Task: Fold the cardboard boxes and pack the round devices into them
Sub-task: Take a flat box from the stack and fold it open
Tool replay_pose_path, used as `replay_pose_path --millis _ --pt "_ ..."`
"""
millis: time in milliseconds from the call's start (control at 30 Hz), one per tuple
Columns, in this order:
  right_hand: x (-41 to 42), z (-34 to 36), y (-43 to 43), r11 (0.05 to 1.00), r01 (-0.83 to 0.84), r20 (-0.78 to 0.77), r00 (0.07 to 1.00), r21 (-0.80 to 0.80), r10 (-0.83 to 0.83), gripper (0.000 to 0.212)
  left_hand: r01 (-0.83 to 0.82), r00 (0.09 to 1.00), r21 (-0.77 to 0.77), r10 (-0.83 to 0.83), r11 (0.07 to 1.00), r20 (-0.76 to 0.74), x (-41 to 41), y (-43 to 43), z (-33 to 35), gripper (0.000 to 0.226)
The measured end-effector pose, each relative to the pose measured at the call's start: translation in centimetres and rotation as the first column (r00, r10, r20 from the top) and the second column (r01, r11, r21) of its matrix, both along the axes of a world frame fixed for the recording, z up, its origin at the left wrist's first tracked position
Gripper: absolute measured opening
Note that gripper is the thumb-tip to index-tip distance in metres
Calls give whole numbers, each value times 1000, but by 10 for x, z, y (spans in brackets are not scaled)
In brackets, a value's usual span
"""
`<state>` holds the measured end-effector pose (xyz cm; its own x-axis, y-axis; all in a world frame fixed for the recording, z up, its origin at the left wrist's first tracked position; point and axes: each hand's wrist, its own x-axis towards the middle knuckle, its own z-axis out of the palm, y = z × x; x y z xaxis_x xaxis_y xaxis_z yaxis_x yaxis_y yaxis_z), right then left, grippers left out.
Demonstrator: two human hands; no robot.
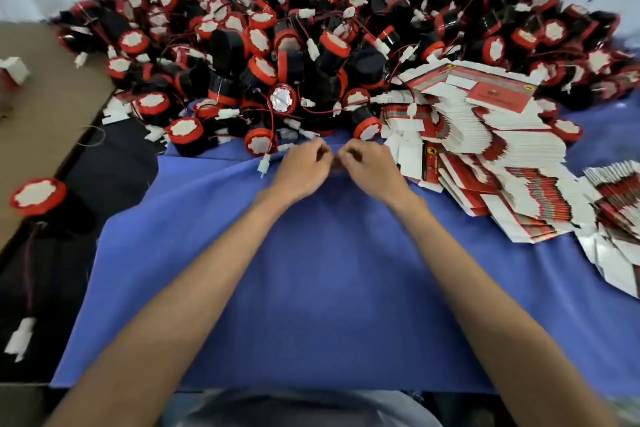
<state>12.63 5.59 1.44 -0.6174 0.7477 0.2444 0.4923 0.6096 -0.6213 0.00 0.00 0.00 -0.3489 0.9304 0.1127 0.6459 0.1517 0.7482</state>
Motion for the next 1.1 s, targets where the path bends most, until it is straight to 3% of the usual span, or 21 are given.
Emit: replay_pose_path --millis 100,200,333,433,500,600,667,833,1000,1100 --pt "-9 -1 27 987 156 -9 988 45 -155 22 15 974 -28 -20 1000 -226 -16 11 2 9" --pt "-11 3 45 954 283 -87 958 103 -275 23 105 955 -63 -118 992 -273 -25 15 -2 6" --pt "-4 13 63 873 415 -239 902 256 -358 21 176 961 -4 -173 984 -214 -37 17 -13 9" --pt "9 30 78 725 542 -369 835 426 -408 20 142 982 58 -133 988 -133 -38 19 -18 11" --pt "23 33 92 619 612 -266 783 493 -562 29 124 982 46 -116 991 -146 -36 20 -20 10" --pt "45 27 104 660 657 204 635 364 -745 59 119 979 31 -112 992 -170 -34 20 -20 10" --pt "52 21 106 690 629 354 592 359 -724 64 110 978 32 -103 993 -180 -34 21 -18 10" --pt "53 25 106 648 635 138 661 420 -737 47 113 973 18 -107 993 -202 -34 21 -18 9" --pt "54 38 102 646 663 122 656 378 -745 37 127 970 27 -118 992 -210 -36 23 -20 8" --pt "55 49 102 598 696 47 636 397 -771 26 126 969 26 -118 992 -215 -36 20 -20 7"
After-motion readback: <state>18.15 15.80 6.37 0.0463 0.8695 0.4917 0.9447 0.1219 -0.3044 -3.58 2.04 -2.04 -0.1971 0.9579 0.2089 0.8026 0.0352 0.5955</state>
